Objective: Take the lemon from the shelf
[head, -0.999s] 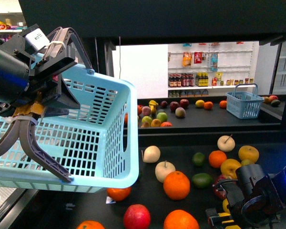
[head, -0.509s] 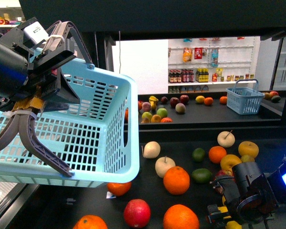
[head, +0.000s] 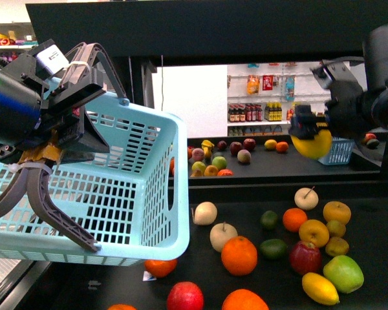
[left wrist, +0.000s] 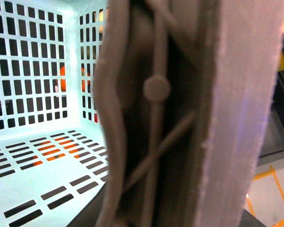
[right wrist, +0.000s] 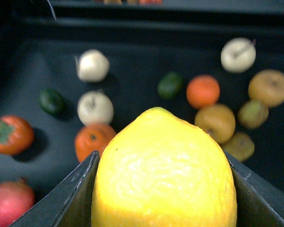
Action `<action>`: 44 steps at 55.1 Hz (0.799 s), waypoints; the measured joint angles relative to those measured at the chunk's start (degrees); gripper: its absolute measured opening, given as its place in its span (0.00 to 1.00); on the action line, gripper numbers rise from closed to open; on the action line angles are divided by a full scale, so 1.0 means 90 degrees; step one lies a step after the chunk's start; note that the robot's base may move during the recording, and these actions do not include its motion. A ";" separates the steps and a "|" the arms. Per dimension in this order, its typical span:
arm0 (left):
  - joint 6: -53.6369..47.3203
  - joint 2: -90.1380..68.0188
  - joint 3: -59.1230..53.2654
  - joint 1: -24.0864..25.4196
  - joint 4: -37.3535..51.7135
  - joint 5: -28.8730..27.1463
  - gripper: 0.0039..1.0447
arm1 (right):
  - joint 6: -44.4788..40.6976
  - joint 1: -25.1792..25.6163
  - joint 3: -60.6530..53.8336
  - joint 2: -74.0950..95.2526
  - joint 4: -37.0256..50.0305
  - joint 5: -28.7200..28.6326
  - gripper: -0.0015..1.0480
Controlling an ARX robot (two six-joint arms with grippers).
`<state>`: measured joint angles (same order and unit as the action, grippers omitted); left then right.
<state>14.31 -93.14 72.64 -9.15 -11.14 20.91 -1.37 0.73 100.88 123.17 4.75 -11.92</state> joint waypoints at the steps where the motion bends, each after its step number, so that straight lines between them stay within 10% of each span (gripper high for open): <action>1: 0.0000 0.0000 0.0000 0.0000 0.0000 0.0000 0.27 | 0.0078 -0.0117 0.0206 -0.0095 -0.0163 -0.0092 0.64; 44: 0.0002 0.0000 0.0000 0.0000 0.0000 -0.0002 0.27 | 0.1010 -0.2397 0.4799 0.1797 -0.2846 -0.0903 0.64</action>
<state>14.33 -93.14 72.64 -9.15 -11.14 20.88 7.73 -20.84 144.07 139.35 -20.86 -20.05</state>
